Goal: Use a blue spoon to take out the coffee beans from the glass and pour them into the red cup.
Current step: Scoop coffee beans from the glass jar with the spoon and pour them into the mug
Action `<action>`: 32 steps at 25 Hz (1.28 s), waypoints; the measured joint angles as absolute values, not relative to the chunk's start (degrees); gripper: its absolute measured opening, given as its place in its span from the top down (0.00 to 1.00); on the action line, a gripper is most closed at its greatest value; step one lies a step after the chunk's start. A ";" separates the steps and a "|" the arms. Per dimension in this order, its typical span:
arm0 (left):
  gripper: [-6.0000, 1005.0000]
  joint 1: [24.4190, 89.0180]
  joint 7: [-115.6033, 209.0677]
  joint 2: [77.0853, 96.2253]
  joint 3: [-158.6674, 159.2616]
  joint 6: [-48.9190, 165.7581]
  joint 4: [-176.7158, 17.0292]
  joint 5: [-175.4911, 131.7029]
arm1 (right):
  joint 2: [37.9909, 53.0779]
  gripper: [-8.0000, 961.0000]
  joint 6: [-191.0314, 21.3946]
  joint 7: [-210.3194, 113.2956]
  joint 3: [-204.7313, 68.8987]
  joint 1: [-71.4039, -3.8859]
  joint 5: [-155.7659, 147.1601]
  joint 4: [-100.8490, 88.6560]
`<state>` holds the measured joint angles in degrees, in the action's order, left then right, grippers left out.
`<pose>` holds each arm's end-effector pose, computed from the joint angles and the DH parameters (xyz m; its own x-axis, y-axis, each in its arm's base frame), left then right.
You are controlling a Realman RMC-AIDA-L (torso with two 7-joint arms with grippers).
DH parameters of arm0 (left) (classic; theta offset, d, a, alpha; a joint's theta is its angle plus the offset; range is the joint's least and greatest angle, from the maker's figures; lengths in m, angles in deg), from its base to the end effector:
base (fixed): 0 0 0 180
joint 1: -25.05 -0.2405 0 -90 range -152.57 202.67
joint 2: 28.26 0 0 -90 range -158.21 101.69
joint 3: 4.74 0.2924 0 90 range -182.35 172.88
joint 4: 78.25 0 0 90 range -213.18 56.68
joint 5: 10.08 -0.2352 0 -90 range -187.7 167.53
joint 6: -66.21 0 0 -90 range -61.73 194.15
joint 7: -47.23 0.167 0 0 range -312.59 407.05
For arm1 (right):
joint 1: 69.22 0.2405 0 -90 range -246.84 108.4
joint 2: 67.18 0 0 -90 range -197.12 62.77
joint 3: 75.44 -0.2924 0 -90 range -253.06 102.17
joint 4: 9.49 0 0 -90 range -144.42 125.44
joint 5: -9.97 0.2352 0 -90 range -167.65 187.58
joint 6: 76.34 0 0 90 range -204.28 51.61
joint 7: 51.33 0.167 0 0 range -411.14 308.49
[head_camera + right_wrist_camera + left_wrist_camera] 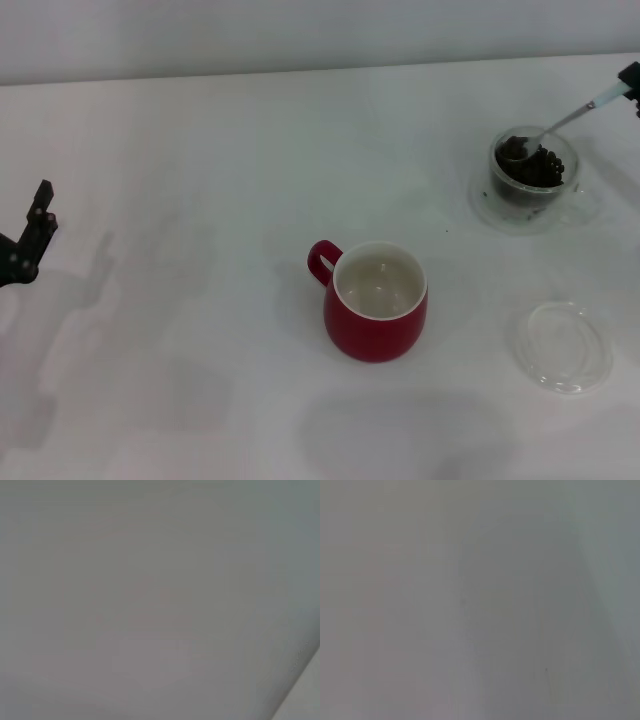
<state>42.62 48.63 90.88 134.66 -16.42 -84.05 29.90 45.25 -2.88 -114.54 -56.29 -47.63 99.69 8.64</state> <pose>-0.3696 0.3057 -0.0604 0.8335 -0.2042 0.5134 0.4406 -0.3149 -0.8406 0.4269 0.3624 0.0539 -0.3824 -0.3723 -0.8457 -0.9036 -0.0404 0.4264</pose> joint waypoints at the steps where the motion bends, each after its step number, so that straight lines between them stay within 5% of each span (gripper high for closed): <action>1: 0.35 42.62 48.63 90.88 134.66 -16.42 -84.05 29.90 | 45.49 0.84 -1.85 -114.52 -56.27 -47.56 99.67 8.54; 11: 0.35 41.87 48.63 90.83 134.66 -16.60 -84.05 29.90 | 47.42 0.84 3.13 -112.65 -53.44 -47.69 99.54 8.29; 32: 0.35 39.58 48.71 91.01 134.75 -18.76 -84.27 27.56 | 47.88 0.84 10.71 -122.41 -47.28 -46.73 99.53 2.38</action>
<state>39.58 48.71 91.01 134.75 -18.76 -84.27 27.56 47.88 10.71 -122.41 -47.28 -46.73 99.53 2.38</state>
